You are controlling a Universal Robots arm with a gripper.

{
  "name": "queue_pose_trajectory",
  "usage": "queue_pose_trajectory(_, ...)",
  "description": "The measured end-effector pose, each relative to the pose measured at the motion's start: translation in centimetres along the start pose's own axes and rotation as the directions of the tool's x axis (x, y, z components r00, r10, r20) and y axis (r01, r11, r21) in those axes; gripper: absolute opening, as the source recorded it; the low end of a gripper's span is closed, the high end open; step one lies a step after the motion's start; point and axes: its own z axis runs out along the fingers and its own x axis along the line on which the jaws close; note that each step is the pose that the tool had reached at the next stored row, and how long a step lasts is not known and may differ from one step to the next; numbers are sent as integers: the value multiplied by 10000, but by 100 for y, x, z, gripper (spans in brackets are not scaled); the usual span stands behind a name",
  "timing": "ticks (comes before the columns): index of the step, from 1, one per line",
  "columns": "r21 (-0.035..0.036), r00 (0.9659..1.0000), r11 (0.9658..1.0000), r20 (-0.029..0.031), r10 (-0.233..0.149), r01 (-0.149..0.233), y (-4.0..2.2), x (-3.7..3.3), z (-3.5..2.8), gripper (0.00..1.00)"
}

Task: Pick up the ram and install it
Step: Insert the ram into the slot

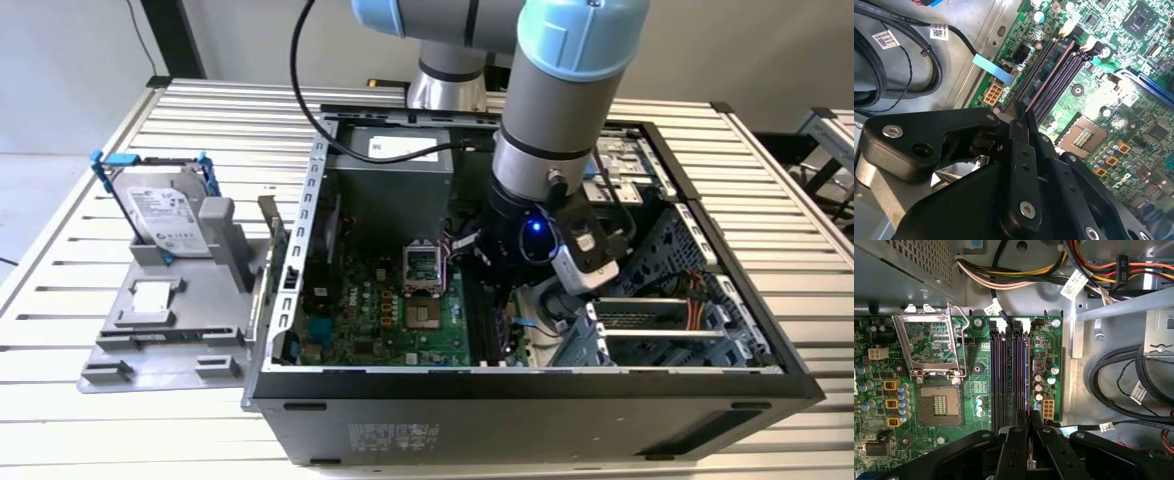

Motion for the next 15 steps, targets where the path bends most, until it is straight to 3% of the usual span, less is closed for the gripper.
queue_pose_trajectory(15,3,10000,10000,-2,0,0,3,-11,29,0)
